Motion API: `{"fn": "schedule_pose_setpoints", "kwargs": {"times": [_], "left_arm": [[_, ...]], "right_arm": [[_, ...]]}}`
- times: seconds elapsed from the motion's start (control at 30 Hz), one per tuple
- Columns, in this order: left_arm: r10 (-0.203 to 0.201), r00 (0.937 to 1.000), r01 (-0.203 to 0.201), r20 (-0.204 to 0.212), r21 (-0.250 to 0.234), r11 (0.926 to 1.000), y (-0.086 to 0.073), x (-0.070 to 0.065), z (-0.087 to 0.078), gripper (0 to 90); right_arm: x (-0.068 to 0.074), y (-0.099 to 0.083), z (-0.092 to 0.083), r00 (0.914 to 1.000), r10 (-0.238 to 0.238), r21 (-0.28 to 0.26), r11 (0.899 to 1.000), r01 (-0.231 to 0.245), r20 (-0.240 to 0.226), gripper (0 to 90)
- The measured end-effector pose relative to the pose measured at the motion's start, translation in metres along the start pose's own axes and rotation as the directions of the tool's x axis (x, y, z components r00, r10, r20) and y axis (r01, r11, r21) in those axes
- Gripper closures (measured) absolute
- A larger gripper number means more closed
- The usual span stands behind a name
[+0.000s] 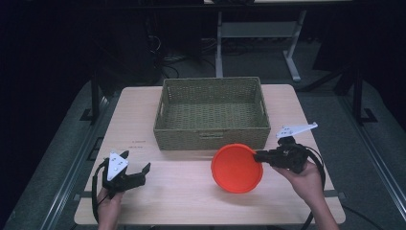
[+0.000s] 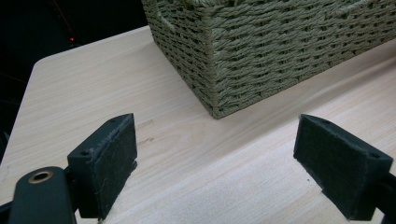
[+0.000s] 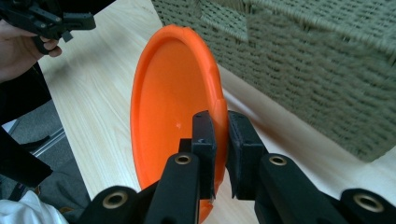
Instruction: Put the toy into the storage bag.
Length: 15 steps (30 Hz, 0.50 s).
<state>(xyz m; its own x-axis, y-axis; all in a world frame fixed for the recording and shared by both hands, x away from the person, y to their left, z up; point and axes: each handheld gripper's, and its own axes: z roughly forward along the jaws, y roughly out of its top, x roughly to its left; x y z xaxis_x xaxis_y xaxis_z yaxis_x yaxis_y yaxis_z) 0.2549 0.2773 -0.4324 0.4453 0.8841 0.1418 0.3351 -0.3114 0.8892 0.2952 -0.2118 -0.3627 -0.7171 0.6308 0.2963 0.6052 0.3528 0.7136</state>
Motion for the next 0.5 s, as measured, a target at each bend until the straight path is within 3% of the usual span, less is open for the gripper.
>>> {"fn": "schedule_pose_setpoints", "kwargs": {"times": [0.5], "left_arm": [[0.0, 1.0, 0.0, -0.007, 0.004, 1.0, -0.001, 0.001, -0.001, 12.8]], "right_arm": [[0.006, 0.035, -0.019, 0.9986, -0.042, 0.031, 0.999, 0.041, 0.033, 81.9]]}}
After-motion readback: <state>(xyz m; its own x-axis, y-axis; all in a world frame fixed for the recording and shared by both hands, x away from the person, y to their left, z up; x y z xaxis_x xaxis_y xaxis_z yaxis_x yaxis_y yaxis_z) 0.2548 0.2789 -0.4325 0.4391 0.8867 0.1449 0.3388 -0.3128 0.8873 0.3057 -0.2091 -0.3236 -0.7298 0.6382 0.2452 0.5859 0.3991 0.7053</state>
